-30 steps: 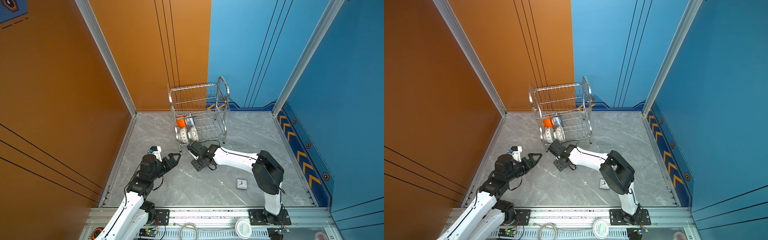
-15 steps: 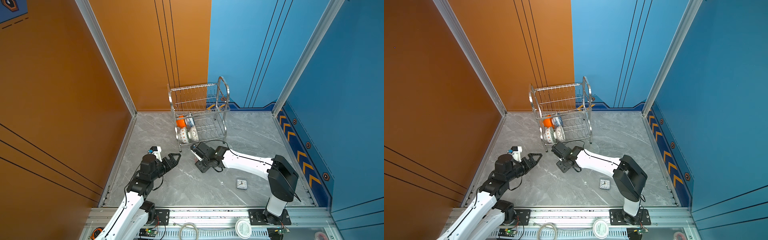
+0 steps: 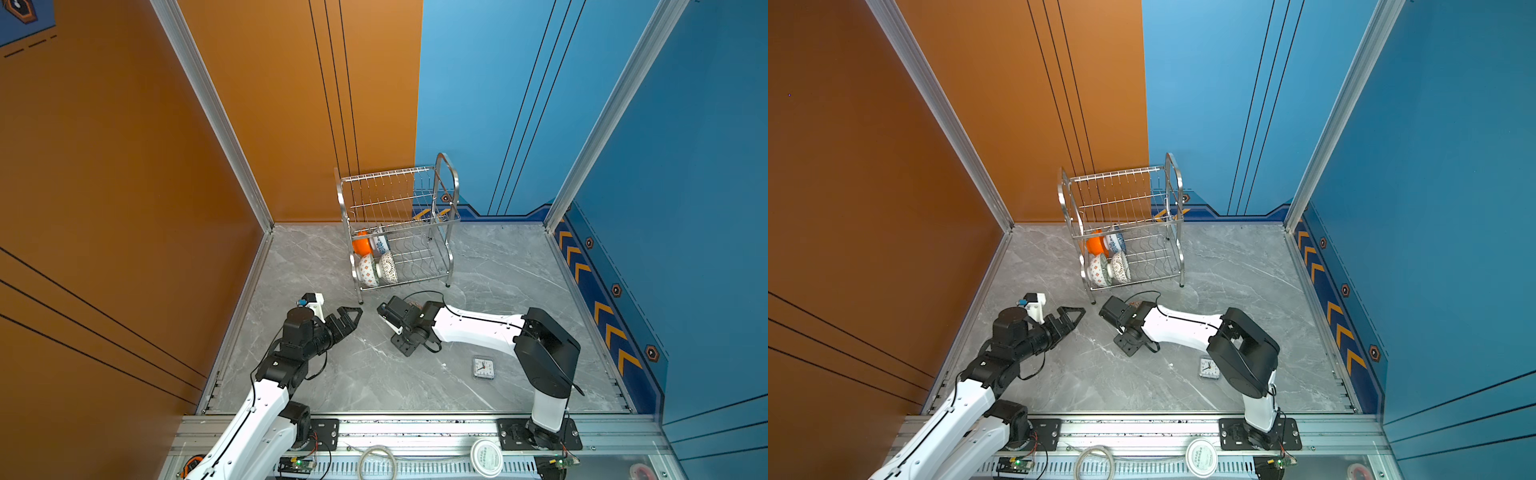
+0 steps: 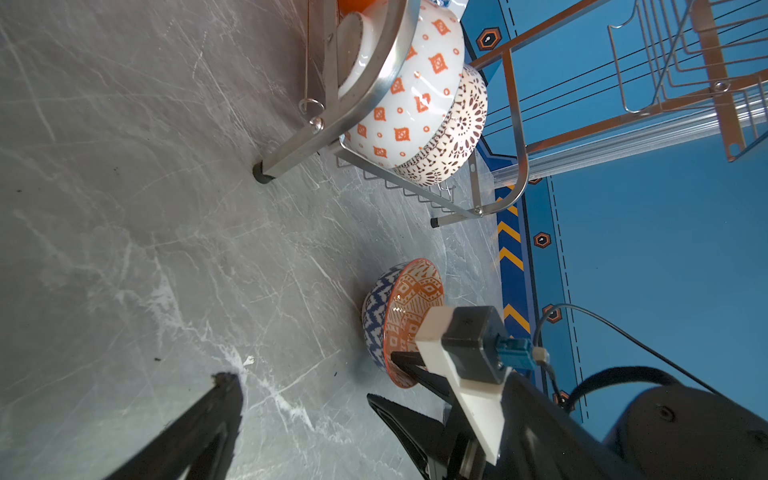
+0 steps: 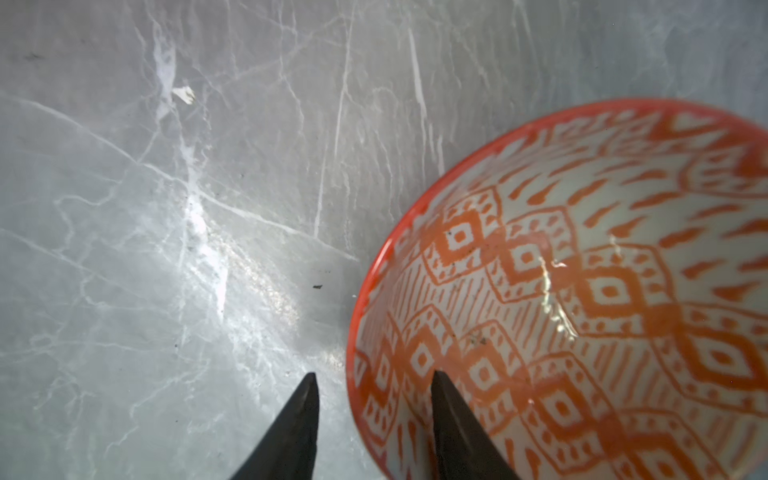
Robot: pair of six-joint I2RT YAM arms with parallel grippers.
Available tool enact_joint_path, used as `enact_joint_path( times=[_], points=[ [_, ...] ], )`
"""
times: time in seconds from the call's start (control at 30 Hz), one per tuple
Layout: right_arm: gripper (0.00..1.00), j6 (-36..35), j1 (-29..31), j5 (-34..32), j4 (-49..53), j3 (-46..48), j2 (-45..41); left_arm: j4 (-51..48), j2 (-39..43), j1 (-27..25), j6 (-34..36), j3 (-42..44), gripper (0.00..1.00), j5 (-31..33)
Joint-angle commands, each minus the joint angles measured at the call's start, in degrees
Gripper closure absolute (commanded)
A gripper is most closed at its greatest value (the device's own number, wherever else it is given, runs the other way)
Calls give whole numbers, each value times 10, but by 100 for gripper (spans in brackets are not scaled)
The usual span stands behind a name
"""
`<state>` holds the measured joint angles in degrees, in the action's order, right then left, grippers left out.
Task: Load the bowls into the dish rack
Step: 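Close the right gripper on the red-and-blue bowl rim and lift it, then carry the red-and-blue bowl with the right gripper into the rack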
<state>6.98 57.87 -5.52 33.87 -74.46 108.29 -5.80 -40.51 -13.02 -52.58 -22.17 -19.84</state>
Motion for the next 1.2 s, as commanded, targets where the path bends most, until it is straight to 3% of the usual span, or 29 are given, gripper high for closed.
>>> enact_joint_path(
  times=[0.0, 0.3, 0.57, 0.7, 0.93, 1.07, 1.17],
  points=[
    [63, -9, -1, -18, -6, -17, 8, 6, 1, 4, -1, 6, 2, -14],
    [74, -19, -11, -33, -13, -39, 24, 6, -4, 5, 6, 4, 2, -15],
    [100, -33, -25, -13, -13, -54, 11, 7, -15, 6, 13, -1, 2, -15],
    [100, -35, -43, 29, -30, -45, -30, 2, -17, 7, 18, -7, 2, -15],
    [100, 2, -126, 172, -131, 3, -154, 8, -28, 8, 20, -15, 2, -12],
    [100, 84, -213, 306, -280, 66, -215, 15, -44, 8, 23, -21, 2, -13],
    [100, 162, -268, 399, -398, 94, -213, 20, -53, 8, 25, -25, 2, -13]
  ],
)
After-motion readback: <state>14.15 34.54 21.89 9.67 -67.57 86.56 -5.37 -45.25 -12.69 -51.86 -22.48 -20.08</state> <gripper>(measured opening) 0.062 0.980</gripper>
